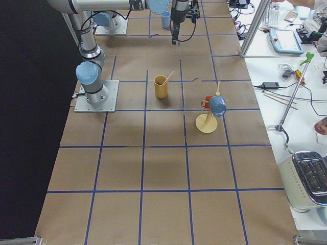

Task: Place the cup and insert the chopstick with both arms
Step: 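Move the left gripper toward the blue cup while the right approaches the chopstick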

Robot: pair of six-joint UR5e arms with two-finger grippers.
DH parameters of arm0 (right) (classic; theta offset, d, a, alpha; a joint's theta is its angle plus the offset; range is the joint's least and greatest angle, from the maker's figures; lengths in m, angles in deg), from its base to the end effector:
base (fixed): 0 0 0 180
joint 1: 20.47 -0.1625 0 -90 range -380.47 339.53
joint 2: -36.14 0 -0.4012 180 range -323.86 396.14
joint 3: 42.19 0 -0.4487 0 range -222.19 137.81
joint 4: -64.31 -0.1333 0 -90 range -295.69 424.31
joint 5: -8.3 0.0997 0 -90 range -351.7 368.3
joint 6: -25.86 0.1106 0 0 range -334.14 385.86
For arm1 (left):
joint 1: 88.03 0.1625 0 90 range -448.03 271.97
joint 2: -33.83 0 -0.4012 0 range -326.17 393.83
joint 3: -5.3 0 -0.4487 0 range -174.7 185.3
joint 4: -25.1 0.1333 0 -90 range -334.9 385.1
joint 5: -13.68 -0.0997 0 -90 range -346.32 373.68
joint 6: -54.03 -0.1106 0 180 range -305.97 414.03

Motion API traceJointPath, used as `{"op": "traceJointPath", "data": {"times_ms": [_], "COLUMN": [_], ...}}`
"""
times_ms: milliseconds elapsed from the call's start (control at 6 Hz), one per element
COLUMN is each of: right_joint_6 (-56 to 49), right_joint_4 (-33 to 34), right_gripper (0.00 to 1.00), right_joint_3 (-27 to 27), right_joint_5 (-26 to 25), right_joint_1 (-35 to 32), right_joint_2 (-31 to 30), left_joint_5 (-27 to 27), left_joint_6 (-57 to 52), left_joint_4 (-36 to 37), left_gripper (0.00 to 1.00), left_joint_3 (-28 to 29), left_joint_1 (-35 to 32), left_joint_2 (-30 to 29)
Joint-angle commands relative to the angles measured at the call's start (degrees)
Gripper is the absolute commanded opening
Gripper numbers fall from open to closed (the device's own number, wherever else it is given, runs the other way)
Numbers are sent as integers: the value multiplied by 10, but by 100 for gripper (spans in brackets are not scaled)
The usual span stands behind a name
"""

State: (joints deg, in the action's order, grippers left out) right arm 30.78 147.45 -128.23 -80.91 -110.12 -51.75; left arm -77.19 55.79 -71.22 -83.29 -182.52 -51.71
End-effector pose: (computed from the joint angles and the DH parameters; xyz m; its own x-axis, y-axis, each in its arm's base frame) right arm 0.1314 -0.5537 0.4590 -0.9957 0.0927 -0.0062 0.0918 0.9919 0.0882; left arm -0.1715 -0.5021 0.4970 -0.9987 0.0477 -0.0154 0.0476 0.9988 0.0074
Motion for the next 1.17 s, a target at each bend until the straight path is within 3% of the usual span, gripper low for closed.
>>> {"op": "traceJointPath", "data": {"times_ms": [0, 667, 1000], "right_joint_6": [0, 0, -85], "right_joint_4": [0, 0, 1], "right_gripper": [100, 100, 100], "right_joint_3": [0, 0, -12], "right_joint_5": [0, -1, -3], "right_joint_1": [0, 0, 30], "right_joint_2": [0, 0, -2], "left_joint_5": [2, 1, 2], "left_joint_6": [0, 0, -3], "left_joint_4": [1, 1, 20], "left_gripper": [99, 99, 99], "left_joint_3": [-1, -2, -9], "left_joint_1": [0, 0, 0], "left_joint_2": [0, 1, -1]}}
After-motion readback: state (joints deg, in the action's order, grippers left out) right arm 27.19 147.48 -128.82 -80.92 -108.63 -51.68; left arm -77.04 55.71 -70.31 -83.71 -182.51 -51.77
